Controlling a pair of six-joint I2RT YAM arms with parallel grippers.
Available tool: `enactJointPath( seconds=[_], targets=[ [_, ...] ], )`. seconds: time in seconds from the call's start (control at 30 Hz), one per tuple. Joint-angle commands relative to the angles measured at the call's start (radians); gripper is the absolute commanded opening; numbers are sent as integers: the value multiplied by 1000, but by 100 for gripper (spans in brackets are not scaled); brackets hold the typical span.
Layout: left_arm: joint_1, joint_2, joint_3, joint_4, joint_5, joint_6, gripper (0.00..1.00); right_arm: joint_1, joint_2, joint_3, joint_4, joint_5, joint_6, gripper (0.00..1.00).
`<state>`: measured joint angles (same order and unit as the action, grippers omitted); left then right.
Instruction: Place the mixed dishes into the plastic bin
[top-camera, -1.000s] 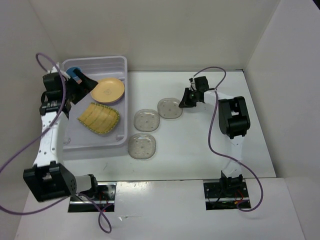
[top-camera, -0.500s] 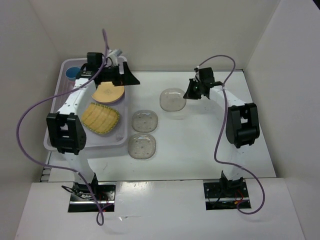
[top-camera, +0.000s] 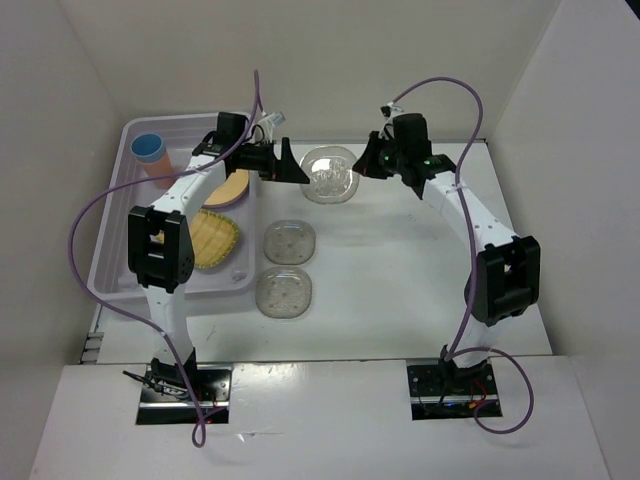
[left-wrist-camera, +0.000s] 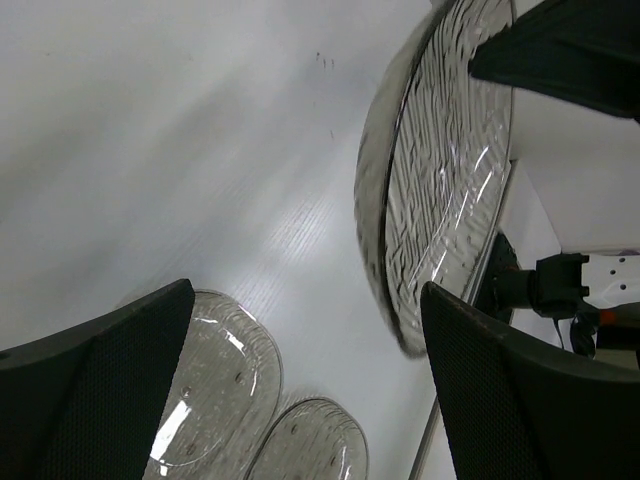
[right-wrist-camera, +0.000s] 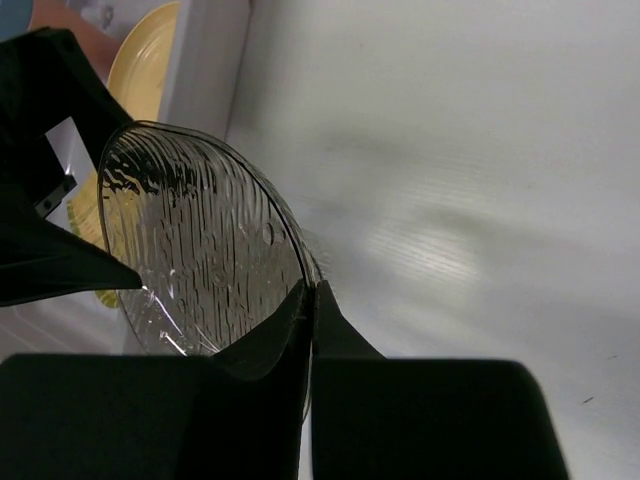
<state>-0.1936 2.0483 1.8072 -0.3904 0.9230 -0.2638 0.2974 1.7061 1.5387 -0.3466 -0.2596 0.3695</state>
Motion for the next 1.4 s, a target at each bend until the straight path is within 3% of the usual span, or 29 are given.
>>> enactJointPath(
  seconds=[0.0, 0.1, 0.2, 0.3, 0.33, 0.5, 0.53, 0.57, 0.6, 0.63, 0.7, 0.93, 1.0, 1.07, 1.37],
  targets=[
    [-10, -4, 50, 62, 51, 34, 100, 38, -25, 2, 17, 23, 20, 0],
    [-20, -4, 50, 71, 54, 34, 98, 60, -25, 1, 17, 54, 20, 0],
    [-29, 6, 50, 71, 63, 34, 88, 78, -25, 1, 37, 45, 29, 0],
    [-50, 6, 29, 62, 63, 34, 57, 78, -6, 23, 46, 45, 29, 0],
    [-50, 6, 29, 62, 63, 34, 37, 88, -6, 34, 46, 45, 29, 0],
    [-50, -3, 17, 51, 2, 11, 16, 88, 17, 43, 46, 65, 38, 6],
    [-50, -14, 17, 51, -18, -8, 8, 88, 17, 43, 46, 80, 39, 20],
    [-32, -29, 17, 51, -57, -23, 1, 88, 17, 43, 46, 94, 51, 27],
    [-2, -40, 8, 74, -81, -75, 0, 88, 17, 43, 46, 111, 65, 35],
    [20, -54, -8, 90, -99, -100, 0, 88, 17, 34, 46, 162, 74, 49],
    [68, -98, -20, 122, -171, -149, 0, 88, 7, -5, 60, 180, 84, 53],
    [336, -171, -116, 241, -354, -380, 0, 74, 95, -91, 136, 53, 95, 53],
    [361, -180, -144, 272, -439, -433, 0, 114, 159, -91, 136, 43, 95, 53],
    [375, -180, -169, 295, -495, -446, 0, 134, 197, -66, 146, 52, 95, 59],
    [414, -111, -213, 315, -591, -543, 0, 219, 354, 12, 116, 23, 63, 61]
  ],
)
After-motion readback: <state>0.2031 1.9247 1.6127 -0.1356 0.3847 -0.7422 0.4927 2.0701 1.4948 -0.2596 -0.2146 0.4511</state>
